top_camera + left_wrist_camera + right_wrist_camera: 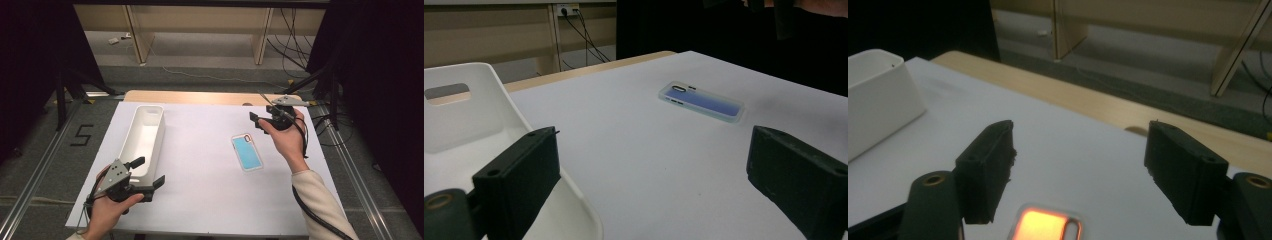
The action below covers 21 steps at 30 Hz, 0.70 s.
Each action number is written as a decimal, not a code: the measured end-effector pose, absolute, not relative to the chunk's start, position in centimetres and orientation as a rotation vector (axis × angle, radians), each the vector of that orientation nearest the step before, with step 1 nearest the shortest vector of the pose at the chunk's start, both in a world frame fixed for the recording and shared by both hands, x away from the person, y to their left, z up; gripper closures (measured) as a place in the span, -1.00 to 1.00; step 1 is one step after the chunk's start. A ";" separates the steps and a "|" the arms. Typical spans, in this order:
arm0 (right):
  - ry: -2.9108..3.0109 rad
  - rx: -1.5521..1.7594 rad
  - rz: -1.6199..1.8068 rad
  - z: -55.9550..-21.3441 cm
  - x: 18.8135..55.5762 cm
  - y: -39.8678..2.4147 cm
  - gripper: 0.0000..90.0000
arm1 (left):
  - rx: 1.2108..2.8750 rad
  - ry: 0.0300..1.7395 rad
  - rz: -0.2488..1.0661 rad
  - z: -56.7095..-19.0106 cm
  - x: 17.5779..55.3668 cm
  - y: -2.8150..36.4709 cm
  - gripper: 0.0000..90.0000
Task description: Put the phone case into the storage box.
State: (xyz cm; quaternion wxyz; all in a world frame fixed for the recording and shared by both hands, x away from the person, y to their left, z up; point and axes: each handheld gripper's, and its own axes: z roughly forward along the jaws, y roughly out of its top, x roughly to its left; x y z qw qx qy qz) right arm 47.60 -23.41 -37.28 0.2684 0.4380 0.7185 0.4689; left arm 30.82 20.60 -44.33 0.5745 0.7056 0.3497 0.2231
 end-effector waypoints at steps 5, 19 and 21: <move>1.769 1.092 1.408 -35.9 46.8 -24.5 -0.41 | 1.653 0.821 0.521 -44.4 30.8 20.6 -0.86; 1.830 1.139 1.342 -36.9 46.2 -24.9 -0.41 | 1.655 0.806 0.532 -44.3 30.7 20.7 -0.86; 1.853 1.148 1.311 -37.5 46.6 -24.5 -0.41 | 1.658 0.805 0.532 -44.3 30.7 20.7 -0.86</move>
